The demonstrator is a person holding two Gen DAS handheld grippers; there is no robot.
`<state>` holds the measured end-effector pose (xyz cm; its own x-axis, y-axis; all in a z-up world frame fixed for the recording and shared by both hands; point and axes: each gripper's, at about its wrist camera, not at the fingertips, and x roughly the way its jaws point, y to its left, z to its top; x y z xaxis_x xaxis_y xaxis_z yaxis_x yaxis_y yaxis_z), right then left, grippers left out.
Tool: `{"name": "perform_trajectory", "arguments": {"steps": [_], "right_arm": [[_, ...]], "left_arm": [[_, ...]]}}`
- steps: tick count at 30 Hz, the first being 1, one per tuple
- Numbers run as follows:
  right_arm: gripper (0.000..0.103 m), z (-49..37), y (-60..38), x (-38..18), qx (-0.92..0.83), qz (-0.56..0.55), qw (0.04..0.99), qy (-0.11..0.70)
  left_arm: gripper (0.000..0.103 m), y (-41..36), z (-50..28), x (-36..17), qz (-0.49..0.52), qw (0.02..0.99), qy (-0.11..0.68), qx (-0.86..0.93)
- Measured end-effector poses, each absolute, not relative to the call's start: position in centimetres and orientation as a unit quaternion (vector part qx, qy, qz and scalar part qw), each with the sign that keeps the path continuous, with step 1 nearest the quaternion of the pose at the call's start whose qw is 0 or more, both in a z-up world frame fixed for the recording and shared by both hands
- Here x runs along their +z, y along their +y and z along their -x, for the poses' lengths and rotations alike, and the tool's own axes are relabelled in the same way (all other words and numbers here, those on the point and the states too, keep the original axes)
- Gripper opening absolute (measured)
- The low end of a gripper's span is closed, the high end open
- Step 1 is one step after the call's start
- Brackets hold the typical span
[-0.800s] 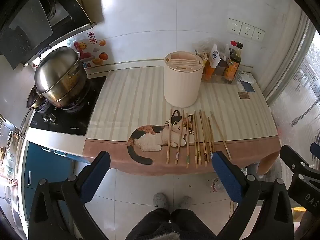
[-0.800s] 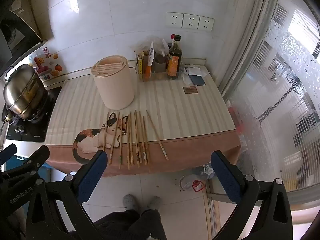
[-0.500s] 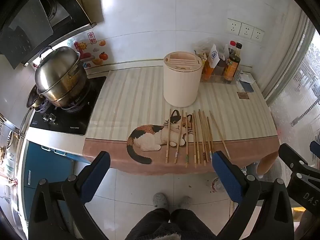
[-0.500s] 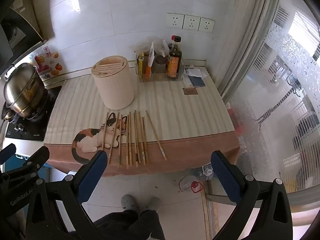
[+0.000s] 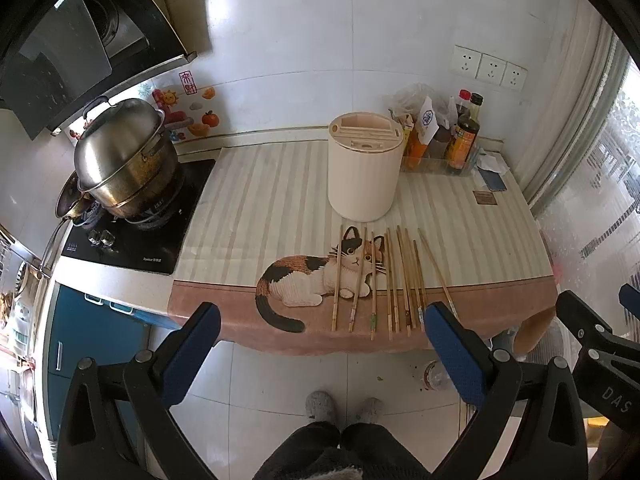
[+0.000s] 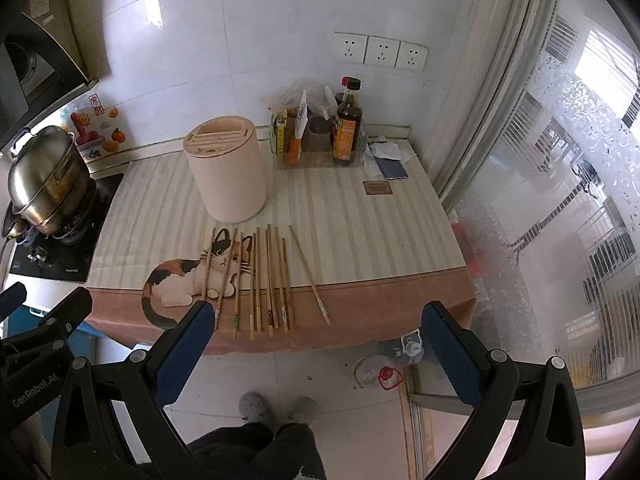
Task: Organize utensils
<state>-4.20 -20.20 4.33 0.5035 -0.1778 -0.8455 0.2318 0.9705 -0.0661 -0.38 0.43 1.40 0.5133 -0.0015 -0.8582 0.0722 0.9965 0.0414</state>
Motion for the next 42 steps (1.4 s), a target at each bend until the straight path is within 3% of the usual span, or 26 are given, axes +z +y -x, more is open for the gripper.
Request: {"name": "perform_trajectory", "arguments": {"steps": [42], "right_arm": [[0.103,4.6,-20.4,5.6,-0.118,-0.024,0.872,0.475]], "left_arm": [[0.103,0.6,0.8,2.3,-0.041,0.878,0.477,-0.022]]}}
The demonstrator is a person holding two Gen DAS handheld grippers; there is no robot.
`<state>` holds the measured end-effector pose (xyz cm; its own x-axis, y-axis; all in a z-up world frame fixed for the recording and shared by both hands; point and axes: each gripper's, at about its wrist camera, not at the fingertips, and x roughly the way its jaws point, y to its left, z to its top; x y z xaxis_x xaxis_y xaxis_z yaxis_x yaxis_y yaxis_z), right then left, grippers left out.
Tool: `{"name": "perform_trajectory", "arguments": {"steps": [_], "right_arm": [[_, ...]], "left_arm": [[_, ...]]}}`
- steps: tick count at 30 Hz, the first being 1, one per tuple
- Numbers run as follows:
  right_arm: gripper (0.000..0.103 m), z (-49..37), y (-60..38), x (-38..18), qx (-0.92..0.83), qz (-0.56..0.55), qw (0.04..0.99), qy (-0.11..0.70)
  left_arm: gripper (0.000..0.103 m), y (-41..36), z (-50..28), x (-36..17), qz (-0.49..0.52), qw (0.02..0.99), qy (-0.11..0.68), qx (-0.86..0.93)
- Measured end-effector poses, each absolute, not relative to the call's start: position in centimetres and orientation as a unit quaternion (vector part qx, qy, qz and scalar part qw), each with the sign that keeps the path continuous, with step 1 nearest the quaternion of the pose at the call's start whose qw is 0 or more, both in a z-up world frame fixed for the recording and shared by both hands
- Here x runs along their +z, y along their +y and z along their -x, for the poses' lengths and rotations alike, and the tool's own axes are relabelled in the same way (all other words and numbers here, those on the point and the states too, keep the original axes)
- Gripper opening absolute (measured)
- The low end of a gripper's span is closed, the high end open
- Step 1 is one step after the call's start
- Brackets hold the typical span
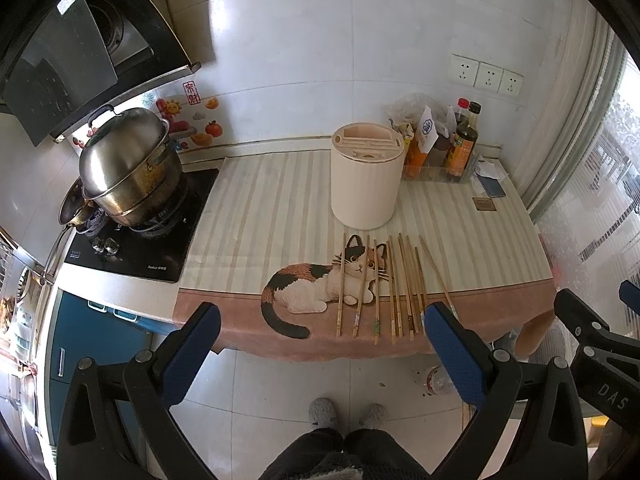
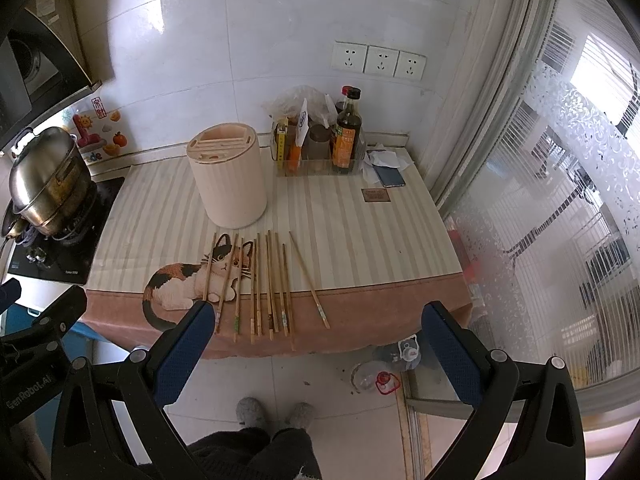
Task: Organize utensils
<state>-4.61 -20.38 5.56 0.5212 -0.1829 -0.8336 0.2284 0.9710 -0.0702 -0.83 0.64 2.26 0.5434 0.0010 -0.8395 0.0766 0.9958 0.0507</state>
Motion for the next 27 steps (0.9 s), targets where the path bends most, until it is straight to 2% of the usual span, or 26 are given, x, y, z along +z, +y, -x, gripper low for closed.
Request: {"name": "perform_trajectory", "arguments": {"steps": [27], "right_arm": [[0.103,3.84,-19.83,5.72,-0.123,-0.026,0.872,0.474]], "left_arm": [[0.103,1.53,0.5,2.24,-0.039,0.88,0.473,-0.033]]}}
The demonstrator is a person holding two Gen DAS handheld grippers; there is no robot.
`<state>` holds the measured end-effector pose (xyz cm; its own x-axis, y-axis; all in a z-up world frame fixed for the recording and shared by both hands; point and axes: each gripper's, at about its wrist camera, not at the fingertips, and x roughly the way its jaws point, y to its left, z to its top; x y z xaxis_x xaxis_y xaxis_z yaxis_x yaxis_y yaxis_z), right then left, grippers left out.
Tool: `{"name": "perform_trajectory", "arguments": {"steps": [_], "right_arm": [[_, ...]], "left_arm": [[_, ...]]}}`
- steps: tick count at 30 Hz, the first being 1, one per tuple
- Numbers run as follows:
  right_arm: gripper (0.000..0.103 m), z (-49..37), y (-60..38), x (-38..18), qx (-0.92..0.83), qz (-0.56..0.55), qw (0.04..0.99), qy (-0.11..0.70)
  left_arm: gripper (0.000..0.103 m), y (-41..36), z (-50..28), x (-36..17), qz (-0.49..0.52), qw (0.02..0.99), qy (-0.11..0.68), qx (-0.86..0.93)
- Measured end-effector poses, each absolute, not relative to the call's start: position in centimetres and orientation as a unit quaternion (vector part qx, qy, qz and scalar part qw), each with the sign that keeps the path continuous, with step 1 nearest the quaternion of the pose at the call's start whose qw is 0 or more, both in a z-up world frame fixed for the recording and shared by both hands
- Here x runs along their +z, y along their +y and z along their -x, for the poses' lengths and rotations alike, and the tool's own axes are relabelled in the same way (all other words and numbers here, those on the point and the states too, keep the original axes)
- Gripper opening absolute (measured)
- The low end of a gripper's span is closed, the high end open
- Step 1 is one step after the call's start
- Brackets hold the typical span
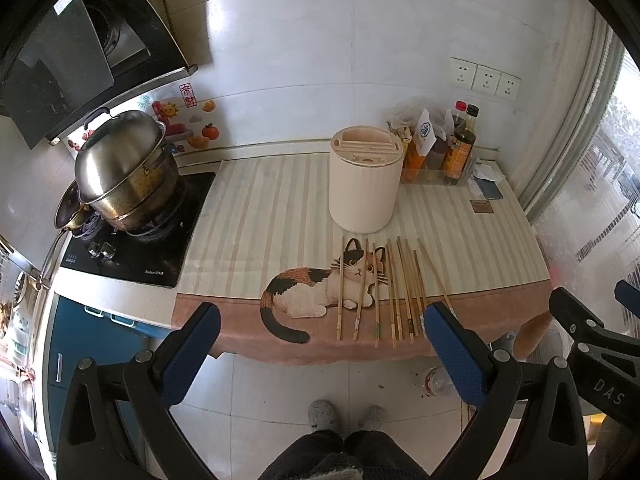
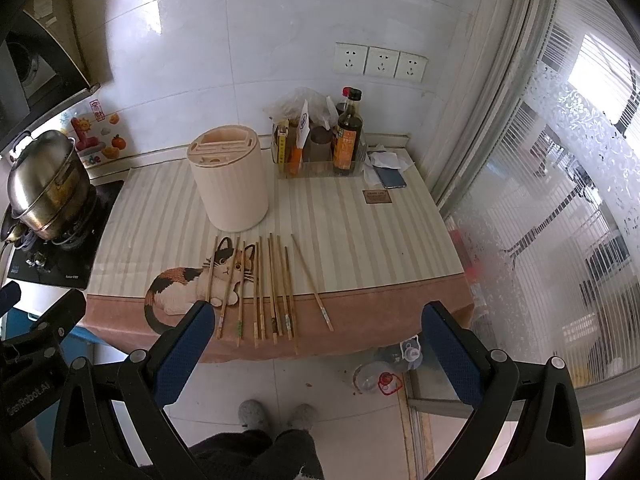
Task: Organize utensils
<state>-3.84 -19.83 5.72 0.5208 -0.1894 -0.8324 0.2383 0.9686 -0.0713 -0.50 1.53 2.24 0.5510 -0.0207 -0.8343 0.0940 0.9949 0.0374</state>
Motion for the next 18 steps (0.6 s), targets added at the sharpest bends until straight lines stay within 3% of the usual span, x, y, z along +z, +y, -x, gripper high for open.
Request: {"name": "perform_trajectory", "arguments": {"steps": [9,15,18], "right_arm": [[0.103,3.6,-19.8,4.4,-0.139,-0.079,0.879,0.448],[0.102,0.8,-21.2,0.1,-0.158,-0.111,0.871,0.451],[0.088,-1.6,-22.3,-3.2,-0.157,-0.127,0.858,0.473]], "left_arm": [[0.103,2.3,-2.2,0.3,-0.056,0.898,0.432,-0.057],[0.103,3.0,-6.3,-3.6,-0.072,0.908,0.408,-0.058],[0.103,2.8,-9.3,-7.0,-0.085,0.894,0.437,-0.051]]}}
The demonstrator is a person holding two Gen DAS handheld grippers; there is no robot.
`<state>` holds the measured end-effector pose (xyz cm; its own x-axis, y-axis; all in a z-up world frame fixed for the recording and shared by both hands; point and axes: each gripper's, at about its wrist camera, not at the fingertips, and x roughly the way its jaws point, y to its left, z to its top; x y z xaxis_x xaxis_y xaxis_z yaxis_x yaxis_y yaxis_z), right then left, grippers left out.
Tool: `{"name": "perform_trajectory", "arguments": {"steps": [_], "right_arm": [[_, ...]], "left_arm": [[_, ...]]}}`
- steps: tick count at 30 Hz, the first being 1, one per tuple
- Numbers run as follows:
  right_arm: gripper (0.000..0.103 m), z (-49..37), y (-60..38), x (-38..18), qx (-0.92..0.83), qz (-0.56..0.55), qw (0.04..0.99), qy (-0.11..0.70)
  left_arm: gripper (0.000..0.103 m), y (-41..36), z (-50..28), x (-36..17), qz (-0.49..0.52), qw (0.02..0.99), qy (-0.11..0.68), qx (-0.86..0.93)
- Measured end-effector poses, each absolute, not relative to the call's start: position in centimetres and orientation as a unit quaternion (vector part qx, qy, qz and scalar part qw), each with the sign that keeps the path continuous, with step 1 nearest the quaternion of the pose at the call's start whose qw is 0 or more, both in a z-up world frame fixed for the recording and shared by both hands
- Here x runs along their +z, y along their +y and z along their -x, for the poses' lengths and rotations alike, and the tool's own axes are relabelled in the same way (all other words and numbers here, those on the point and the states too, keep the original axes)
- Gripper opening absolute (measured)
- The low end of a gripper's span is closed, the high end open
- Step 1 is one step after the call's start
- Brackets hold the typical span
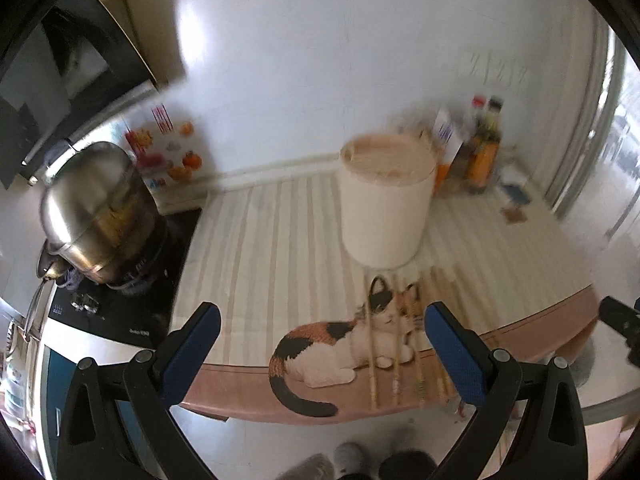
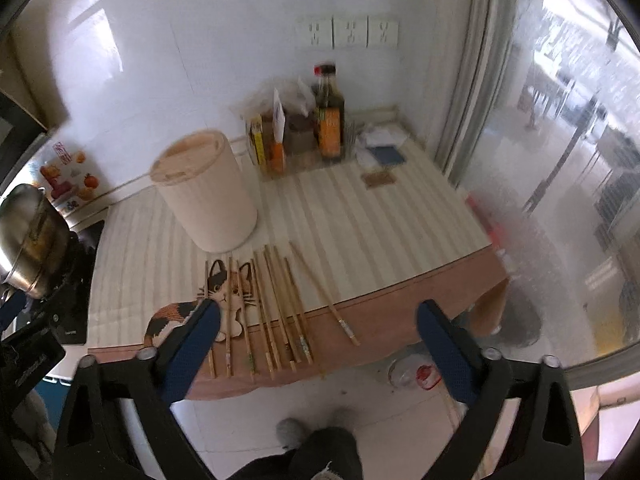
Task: Organize utensils
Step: 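Lower the left gripper onto a wooden chopstick and close it while the right gripper grasps another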
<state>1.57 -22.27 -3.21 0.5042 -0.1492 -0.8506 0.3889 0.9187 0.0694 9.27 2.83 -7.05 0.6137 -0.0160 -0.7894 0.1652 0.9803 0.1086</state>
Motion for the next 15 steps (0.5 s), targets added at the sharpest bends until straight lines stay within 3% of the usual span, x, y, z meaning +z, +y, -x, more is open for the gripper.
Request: {"name": "perform_trajectory", "arguments": {"steps": [4,8,10,11,13,15], "right_arm": [[0.061,-5.0,-23.9,-8.5,-0.124,-0.159,0.835,0.512],[0.047,-8.9,-25.4,-14.4,-0.1,-0.157,0.813,0.552],[0.037,-10.8,-26.2,-17.6,-0.087,-0.156,0.797,0.577],[0.034,-11.4,-26.6,-18.9,-0.081,-0.156,0.79,0.587],[0.016,-12.7,-27.1,-21.6,-0.07,-0.153,0.776,0.608],[0.014,-13.9,-27.8,-23.8,-0.057,-0.155,0.764,0.624]], "left_arm": [[0.1,2.3,-13.3,-13.1,-0.091,0.855,0.508,-0.051],[0.075,1.0,-16.5,-19.8,-0.089,0.798,0.593,-0.065],[0.07,0.2,-17.3,-22.6,-0.084,0.775,0.622,-0.072],[0.061,-0.3,-17.6,-24.3,-0.086,0.763,0.637,-0.073],[0.048,-1.3,-18.1,-27.2,-0.088,0.735,0.668,-0.079],[0.027,-1.9,-18.5,-29.1,-0.085,0.715,0.689,-0.079]]}}
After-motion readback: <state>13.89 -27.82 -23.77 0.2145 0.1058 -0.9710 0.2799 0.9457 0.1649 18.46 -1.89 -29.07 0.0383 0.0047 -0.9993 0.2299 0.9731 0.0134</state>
